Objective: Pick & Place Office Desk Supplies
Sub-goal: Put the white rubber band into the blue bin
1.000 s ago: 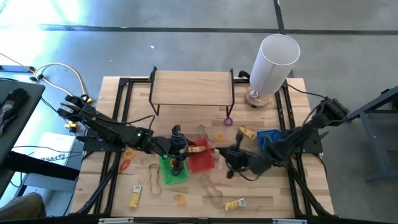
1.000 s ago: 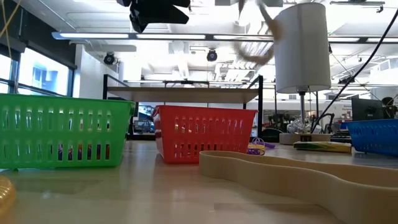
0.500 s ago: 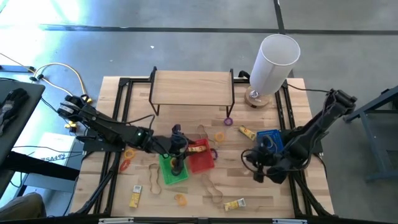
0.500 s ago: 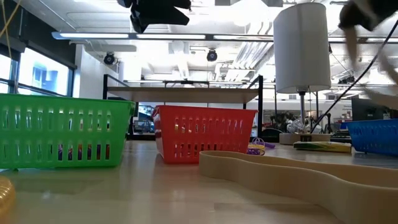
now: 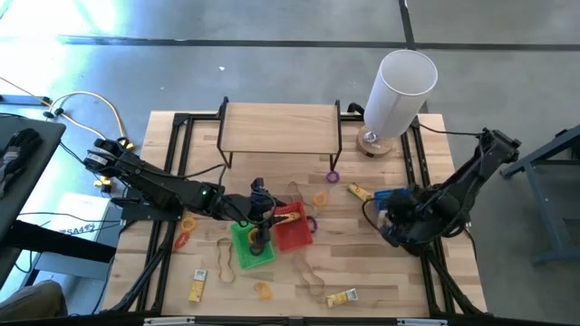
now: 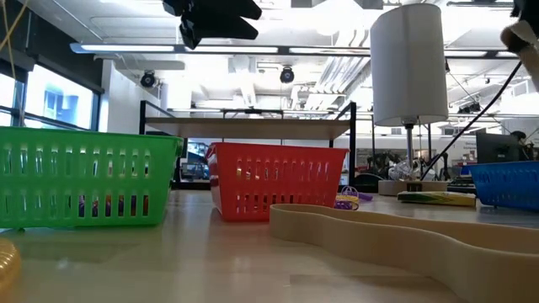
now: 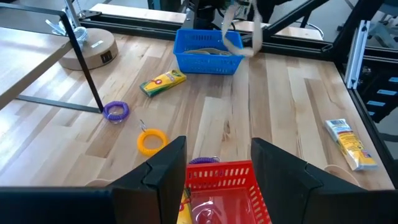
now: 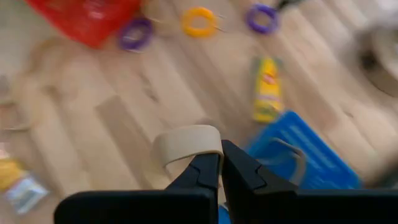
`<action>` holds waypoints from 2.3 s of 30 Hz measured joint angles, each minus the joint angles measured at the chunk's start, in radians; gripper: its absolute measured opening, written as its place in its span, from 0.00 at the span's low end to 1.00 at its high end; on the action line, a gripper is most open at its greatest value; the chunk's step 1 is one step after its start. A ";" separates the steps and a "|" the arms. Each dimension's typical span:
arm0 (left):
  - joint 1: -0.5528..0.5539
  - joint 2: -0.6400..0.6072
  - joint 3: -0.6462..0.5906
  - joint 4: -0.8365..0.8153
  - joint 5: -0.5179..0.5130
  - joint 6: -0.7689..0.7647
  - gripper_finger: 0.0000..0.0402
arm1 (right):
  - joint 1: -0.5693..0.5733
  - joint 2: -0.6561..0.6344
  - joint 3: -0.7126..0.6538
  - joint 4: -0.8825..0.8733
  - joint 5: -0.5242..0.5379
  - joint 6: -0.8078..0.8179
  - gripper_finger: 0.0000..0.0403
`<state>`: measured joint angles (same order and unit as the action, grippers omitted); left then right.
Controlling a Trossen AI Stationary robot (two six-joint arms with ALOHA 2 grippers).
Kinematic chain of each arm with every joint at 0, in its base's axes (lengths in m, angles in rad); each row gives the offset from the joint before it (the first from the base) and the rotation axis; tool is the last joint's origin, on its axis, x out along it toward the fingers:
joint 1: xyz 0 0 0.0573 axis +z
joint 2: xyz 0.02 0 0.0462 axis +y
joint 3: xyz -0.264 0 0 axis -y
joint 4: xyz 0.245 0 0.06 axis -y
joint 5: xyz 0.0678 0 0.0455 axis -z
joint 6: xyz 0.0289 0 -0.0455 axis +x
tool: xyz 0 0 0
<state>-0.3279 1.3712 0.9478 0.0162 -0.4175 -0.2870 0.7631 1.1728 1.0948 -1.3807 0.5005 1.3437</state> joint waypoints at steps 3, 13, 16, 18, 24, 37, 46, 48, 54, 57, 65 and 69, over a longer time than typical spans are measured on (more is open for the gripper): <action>0.000 0.000 0.000 0.000 0.000 0.011 0.43 | 0.000 0.003 0.019 -0.140 -0.050 0.107 0.01; 0.000 0.000 -0.001 -0.008 0.000 0.043 0.43 | -0.096 0.034 0.018 -0.190 -0.100 0.106 0.01; 0.000 0.000 -0.002 -0.019 0.000 0.043 0.43 | -0.154 0.052 0.017 -0.189 -0.111 0.059 0.01; 0.000 0.000 -0.002 -0.025 -0.001 0.040 0.43 | -0.193 0.065 0.017 -0.191 -0.137 0.021 0.01; -0.005 0.000 -0.002 -0.055 -0.001 0.020 0.43 | -0.266 0.106 0.017 -0.190 -0.208 -0.066 0.01; -0.005 0.000 -0.002 -0.062 -0.001 0.017 0.43 | -0.332 0.107 0.017 -0.190 -0.386 -0.254 0.01; -0.005 0.000 -0.002 -0.062 -0.002 -0.007 0.43 | -0.410 0.089 0.017 -0.190 -0.380 -0.405 0.01; -0.005 0.000 -0.002 -0.066 -0.002 -0.018 0.43 | -0.421 0.089 0.017 -0.190 -0.380 -0.441 0.01; -0.020 0.000 -0.002 -0.088 -0.004 -0.021 0.43 | -0.428 0.040 -0.051 -0.191 -0.404 -0.523 0.01; -0.030 0.000 -0.002 -0.090 -0.004 -0.014 0.43 | -0.438 0.002 -0.128 -0.192 -0.451 -0.525 0.01; -0.016 0.000 -0.002 -0.090 -0.003 0.001 0.43 | -0.469 0.003 -0.182 -0.191 -0.469 -0.503 0.01; -0.003 0.000 -0.002 -0.090 -0.003 -0.009 0.43 | -0.512 0.014 -0.182 -0.190 -0.455 -0.381 0.01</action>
<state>-0.3308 1.3708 0.9463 -0.0738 -0.4203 -0.2961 0.2513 1.1870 0.9127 -1.5707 0.0457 0.9632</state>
